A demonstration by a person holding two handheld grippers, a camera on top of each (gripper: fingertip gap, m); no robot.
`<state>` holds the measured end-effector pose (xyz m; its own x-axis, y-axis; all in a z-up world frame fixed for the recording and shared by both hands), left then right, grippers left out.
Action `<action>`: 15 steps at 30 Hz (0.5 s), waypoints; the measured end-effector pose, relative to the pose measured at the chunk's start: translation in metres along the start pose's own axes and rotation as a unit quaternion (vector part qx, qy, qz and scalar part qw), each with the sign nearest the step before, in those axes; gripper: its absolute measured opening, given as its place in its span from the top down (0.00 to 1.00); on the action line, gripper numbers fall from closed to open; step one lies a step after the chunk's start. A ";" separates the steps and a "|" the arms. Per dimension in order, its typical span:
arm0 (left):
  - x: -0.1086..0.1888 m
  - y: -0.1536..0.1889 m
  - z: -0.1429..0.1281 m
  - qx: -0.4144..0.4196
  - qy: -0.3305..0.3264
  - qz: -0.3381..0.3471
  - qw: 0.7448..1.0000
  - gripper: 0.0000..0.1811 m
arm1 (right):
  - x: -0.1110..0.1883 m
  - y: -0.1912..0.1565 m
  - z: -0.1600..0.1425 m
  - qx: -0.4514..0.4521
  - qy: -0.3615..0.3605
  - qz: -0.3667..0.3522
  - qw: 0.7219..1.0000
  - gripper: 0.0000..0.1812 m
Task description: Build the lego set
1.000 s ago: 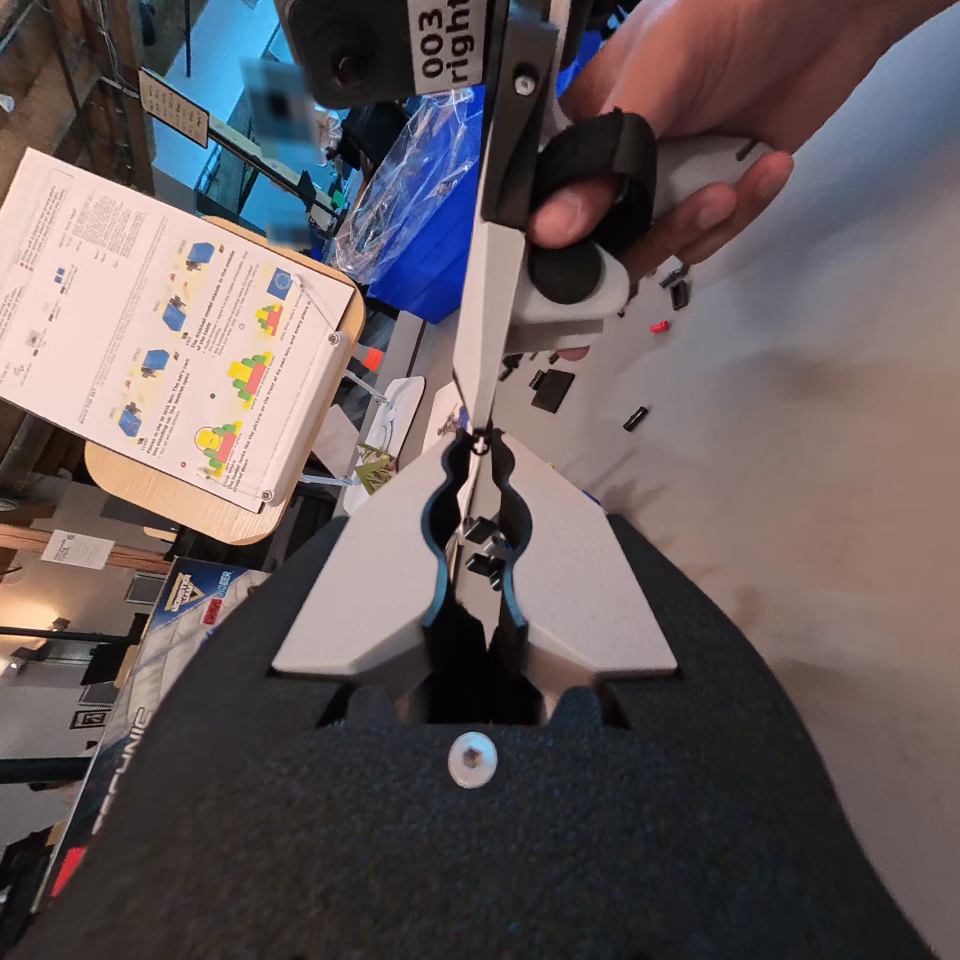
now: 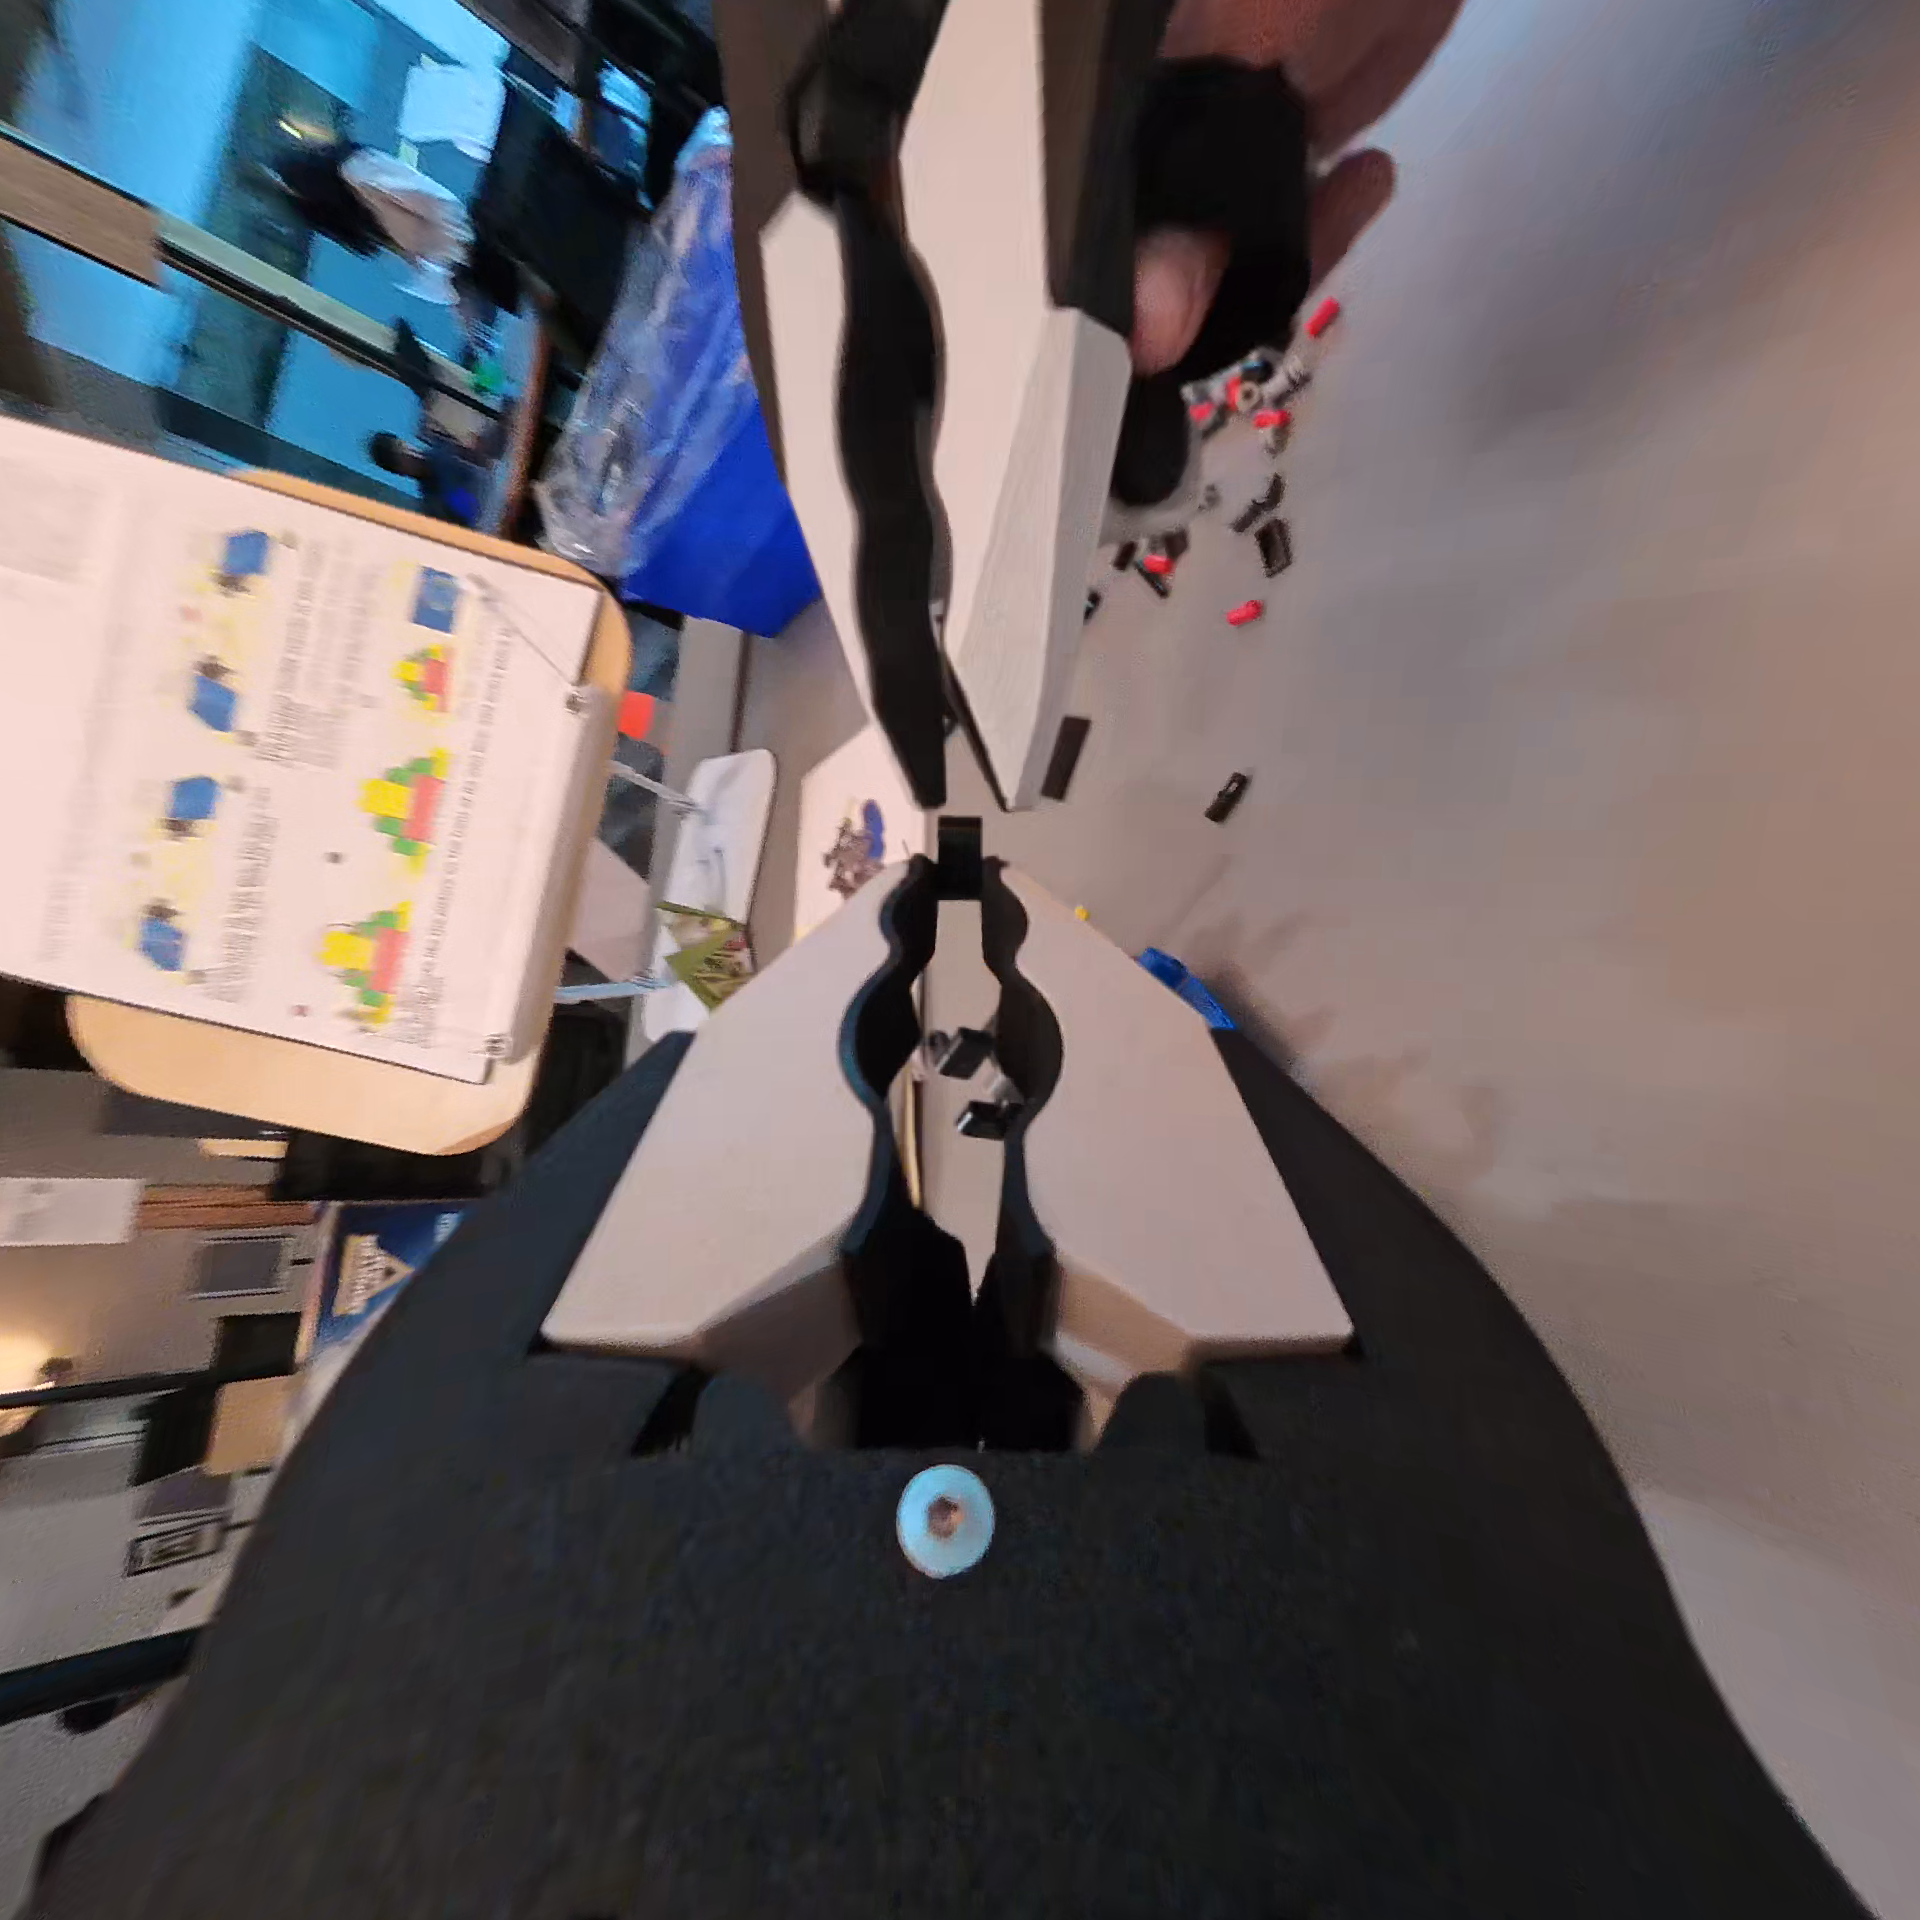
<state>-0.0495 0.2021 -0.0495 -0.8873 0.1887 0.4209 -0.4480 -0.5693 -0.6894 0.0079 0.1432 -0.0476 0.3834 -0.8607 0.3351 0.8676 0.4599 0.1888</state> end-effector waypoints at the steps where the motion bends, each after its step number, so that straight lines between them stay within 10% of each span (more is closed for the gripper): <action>1: 0.001 0.001 0.002 -0.007 0.007 0.015 1.000 0.97 | -0.001 0.000 -0.001 -0.043 0.015 0.028 0.999 0.85; 15: 0.001 0.007 0.006 -0.054 0.012 0.086 0.995 0.96 | -0.004 0.000 -0.002 -0.127 0.048 0.064 0.989 0.97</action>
<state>-0.0526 0.1933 -0.0505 -0.9534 0.1165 0.2782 -0.2980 -0.5059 -0.8095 0.0072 0.1462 -0.0503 0.5121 -0.8216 0.2505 0.8574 0.5065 -0.0916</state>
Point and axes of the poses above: each gripper's, where its closed fingertips meet, x back along the fingers, z out of its top, y = z × x across the jaws, the point moved 5 cm from there along x, back along the fingers, and after that the axes turned 9 degrees about x, right-handed, at the moved point
